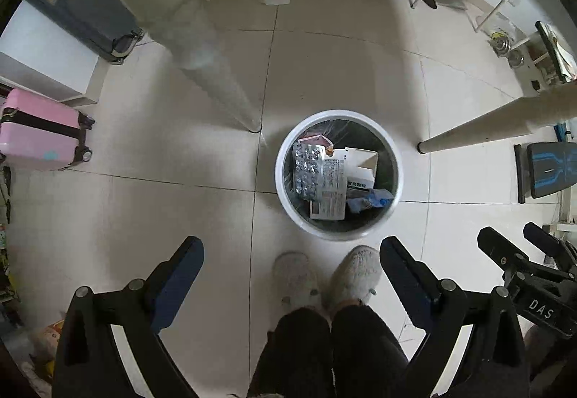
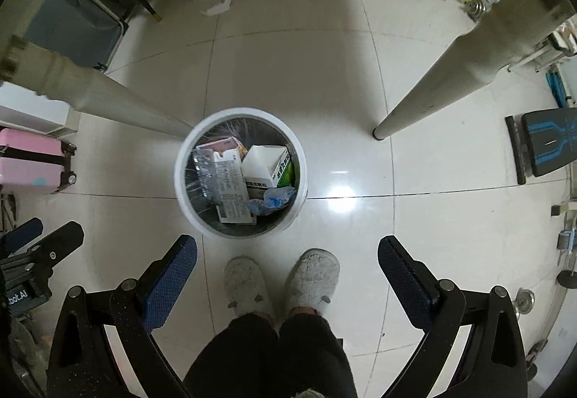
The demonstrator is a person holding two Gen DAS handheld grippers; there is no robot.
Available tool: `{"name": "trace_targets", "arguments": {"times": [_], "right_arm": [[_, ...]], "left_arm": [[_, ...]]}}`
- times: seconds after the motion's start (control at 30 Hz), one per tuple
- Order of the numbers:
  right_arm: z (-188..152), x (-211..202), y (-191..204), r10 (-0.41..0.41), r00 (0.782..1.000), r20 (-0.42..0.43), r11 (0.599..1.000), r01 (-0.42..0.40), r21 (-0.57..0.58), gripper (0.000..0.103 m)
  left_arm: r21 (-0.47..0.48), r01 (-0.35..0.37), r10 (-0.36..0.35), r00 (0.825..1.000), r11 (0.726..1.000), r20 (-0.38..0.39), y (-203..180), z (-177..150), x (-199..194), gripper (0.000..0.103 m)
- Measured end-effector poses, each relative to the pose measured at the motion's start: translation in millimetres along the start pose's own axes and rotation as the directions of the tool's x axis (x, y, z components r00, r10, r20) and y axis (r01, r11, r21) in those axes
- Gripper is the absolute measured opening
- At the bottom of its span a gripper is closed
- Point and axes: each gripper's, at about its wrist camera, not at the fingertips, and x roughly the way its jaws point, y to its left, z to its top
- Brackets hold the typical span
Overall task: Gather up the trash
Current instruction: 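Move both tools back toward the table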
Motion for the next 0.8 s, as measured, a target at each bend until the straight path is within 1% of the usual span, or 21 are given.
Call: {"name": "trace_targets", "arguments": {"times": [0.2,0.27,0.43,0.53,0.63,0.73,0.8], "right_arm": [[-12.2,-82.4,4.4,0.024,0.999,0.024,0.999,-0.025,0.022,0.102],[-16.8,-117.3,5.7,0.034,0.999,0.03,0.999,-0.035,0.025,0.102],[-26.2,-191.1,10.4,0.041,0.998,0.037,0.999,-0.042,0.024,0.102],[-30.3,-235.4,14.1,0.036,0.998,0.05,0.999,-0.038,0.027,0.102],[-31.0,-273.9,17.1,0.051,0.997,0.06,0.997,-0.054,0.048,0.102],[-24.4,-303.3,23.0,0.066,0.995,0.08,0.996,-0.07,0.054,0.102],[-15.0,-322.9,27.1,0.087,0.992,0.095,0.994,-0.093,0.059,0.102]], "left_arm": [[0.022,0.024,-0.025,0.999,0.999,0.03,-2.3,-9.9,-76.0,0.1],[0.036,0.029,-0.031,0.999,0.999,0.039,-3.8,-12.1,-101.6,0.1],[0.077,0.025,-0.03,0.997,0.997,0.067,-4.9,-16.9,-170.0,0.1],[0.08,0.031,-0.037,0.996,0.996,0.078,-0.9,-17.1,-200.9,0.1],[0.072,0.052,-0.059,0.993,0.996,0.106,4.2,-15.7,-231.4,0.1],[0.066,0.047,-0.057,0.986,0.997,0.156,9.0,-7.6,-259.9,0.1],[0.06,0.051,-0.061,0.983,0.997,0.176,12.2,0.1,-269.5,0.1]]}}
